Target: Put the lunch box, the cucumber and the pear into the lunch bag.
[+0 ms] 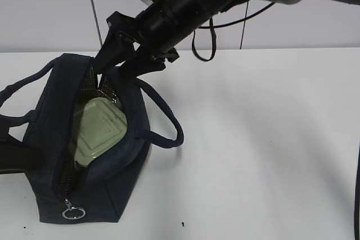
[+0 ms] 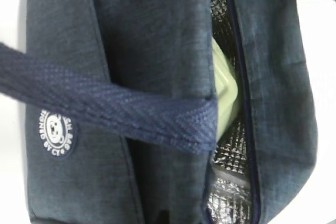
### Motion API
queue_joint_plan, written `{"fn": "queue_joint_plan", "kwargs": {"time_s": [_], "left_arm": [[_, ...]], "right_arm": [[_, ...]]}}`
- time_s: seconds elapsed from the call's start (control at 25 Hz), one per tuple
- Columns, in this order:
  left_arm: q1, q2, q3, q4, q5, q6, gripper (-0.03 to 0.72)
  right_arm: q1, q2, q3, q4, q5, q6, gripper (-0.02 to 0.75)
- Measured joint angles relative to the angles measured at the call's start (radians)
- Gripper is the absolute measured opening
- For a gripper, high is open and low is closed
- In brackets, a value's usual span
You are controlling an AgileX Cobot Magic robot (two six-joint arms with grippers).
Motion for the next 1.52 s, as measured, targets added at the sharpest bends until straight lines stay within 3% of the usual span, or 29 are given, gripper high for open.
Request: {"fn": "queue_joint_plan", "kwargs": {"time_s": [0.08,0.24,0.72,0.92,1.08,1.16,1.28,1.32,1.52], "left_arm": [[0.000,0.000,0.000,0.000,0.000,0.000,-0.013],[0.000,0.000,0.000,0.000,0.000,0.000,-0.013],[0.000,0.000,0.000,0.000,0.000,0.000,-0.013],[0.000,0.000,0.000,0.000,-0.006,0.000,-0.013],[0.000,0.000,0.000,0.000,-0.012,0.000,-0.013],[0.000,0.000,0.000,0.000,-0.013,0.000,-0.013],[0.000,0.000,0.000,-0.001,-0.013,0.000,-0.013],[0.000,0.000,0.000,-0.006,-0.014,0.000,-0.013],[-0.006,0.000,0.000,-0.106,-0.020,0.060,-0.013]], "right_arm": [[0.000,0.000,-0.083,-0.152,0.031,0.076,0.494],[0.000,0.000,-0.154,-0.323,0.042,0.185,0.494],[0.069,0.036,-0.156,-0.478,0.053,0.332,0.494],[0.069,0.058,-0.155,-0.436,0.053,0.346,0.479],[0.072,0.084,-0.155,-0.417,0.053,0.348,0.403],[0.072,0.091,-0.155,-0.416,0.053,0.348,0.323],[0.072,0.091,-0.155,-0.416,0.053,0.348,0.094],[0.072,0.091,-0.155,-0.416,0.053,0.344,0.064],[0.072,0.089,-0.155,-0.454,0.053,0.336,0.041]]}}
